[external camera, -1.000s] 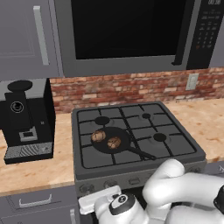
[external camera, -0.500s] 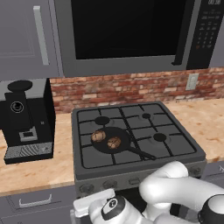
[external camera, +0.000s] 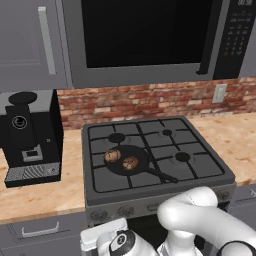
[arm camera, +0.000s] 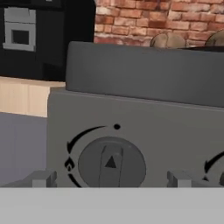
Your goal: Put the potato and potato in the pan. Then turn on the front left burner and set the heat to medium.
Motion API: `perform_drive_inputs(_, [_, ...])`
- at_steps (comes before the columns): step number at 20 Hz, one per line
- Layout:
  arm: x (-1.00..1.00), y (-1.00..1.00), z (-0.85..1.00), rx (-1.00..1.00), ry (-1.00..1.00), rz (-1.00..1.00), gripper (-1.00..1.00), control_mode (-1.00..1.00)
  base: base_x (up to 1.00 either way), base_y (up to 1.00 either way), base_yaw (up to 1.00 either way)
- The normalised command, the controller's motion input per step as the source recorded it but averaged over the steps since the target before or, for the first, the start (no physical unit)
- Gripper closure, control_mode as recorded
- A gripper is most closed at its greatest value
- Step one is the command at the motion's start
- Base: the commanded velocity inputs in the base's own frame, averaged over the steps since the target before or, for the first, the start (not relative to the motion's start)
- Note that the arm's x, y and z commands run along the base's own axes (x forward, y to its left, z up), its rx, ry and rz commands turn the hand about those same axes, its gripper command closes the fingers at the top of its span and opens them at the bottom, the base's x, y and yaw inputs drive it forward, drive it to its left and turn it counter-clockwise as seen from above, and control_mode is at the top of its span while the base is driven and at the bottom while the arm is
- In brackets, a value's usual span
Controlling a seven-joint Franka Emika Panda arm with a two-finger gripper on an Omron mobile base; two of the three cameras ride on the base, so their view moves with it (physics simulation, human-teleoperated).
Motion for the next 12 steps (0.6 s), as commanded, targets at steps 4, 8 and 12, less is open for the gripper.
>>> perform_drive_inputs(4, [0.01, 0.0, -0.07, 0.03, -0.06, -0.05, -1.0, -1.0, 0.0, 0.0, 0.0])
perform_drive_inputs(8, [0.02, 0.01, 0.0, 0.02, -0.07, -0.02, -1.0, -1.0, 0.0, 0.0, 0.0])
perform_drive_inputs(12, [0.04, 0.0, 0.02, 0.01, -0.06, 0.0, -1.0, -1.0, 0.0, 0.0, 0.0])
